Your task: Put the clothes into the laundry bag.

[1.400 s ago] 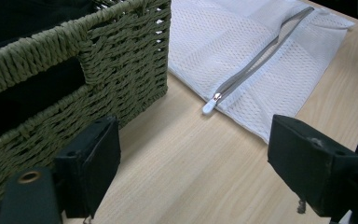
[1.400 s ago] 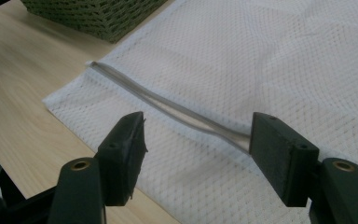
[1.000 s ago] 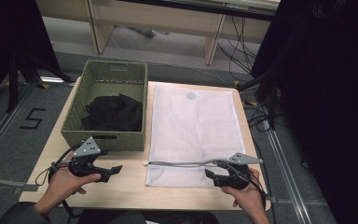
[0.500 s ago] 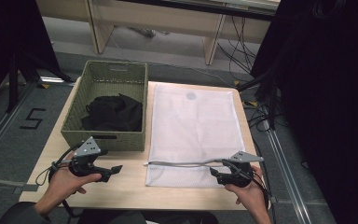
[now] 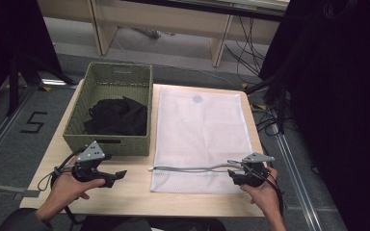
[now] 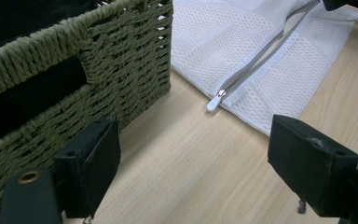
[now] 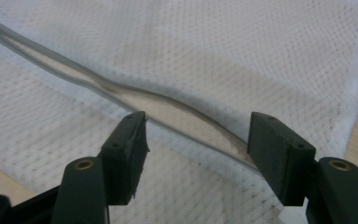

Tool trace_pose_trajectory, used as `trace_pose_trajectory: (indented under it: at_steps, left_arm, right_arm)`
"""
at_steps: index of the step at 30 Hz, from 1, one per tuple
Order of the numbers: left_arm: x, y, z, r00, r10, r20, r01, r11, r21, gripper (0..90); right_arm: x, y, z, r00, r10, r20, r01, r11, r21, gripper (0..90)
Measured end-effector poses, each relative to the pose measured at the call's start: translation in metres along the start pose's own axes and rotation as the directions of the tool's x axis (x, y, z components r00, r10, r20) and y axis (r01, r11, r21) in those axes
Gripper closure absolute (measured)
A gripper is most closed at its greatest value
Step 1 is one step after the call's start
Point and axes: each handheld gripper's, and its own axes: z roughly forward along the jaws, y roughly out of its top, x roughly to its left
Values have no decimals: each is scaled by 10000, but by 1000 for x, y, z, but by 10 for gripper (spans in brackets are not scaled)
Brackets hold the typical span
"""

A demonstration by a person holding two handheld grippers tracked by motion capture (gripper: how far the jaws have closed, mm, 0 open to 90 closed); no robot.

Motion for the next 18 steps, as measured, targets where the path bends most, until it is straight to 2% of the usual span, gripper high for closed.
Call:
trace_pose_trajectory:
  at_steps: [1,2,3,5,6,8,10,11,14,18]
  left_arm:
    - [0,0,0,10000,22,-45,-22,10000,12,169]
    - [1,0,0,9998,188,-50,-188,9998,31,169]
    - [-1,0,0,10000,-35,-69,35,10000,9,169]
    - [1,0,0,9998,143,-142,-144,9999,-71,169]
    - [1,0,-1,9999,129,-53,-129,9999,6,170]
    - [1,0,-1,9999,88,-115,-88,10000,-38,170]
    - [1,0,-1,9998,144,-104,-144,9999,-25,169]
    - [2,0,0,9998,180,-109,-180,9998,-9,169]
    - [1,0,0,9998,166,-74,-166,9999,42,169]
    - [1,0,0,9997,162,-196,-162,9999,34,170]
  right_arm:
    - [-2,1,3,10000,53,49,-54,10000,82,390]
    - [-5,1,6,9994,-296,153,296,9996,44,390]
    - [-7,2,9,9994,-301,159,299,9995,123,392]
    - [-9,4,15,9991,-387,142,384,9990,236,395]
    - [-10,4,18,9988,-477,141,472,9984,318,397]
    - [-11,6,23,9993,-366,93,360,9981,509,404]
    - [-14,7,28,9978,-635,196,622,9960,635,413]
    - [-14,7,30,9980,-593,230,575,9958,720,413]
    - [-16,9,35,9961,-855,199,841,9945,624,409]
    - [-11,15,41,9919,-1242,-276,1249,9919,220,398]
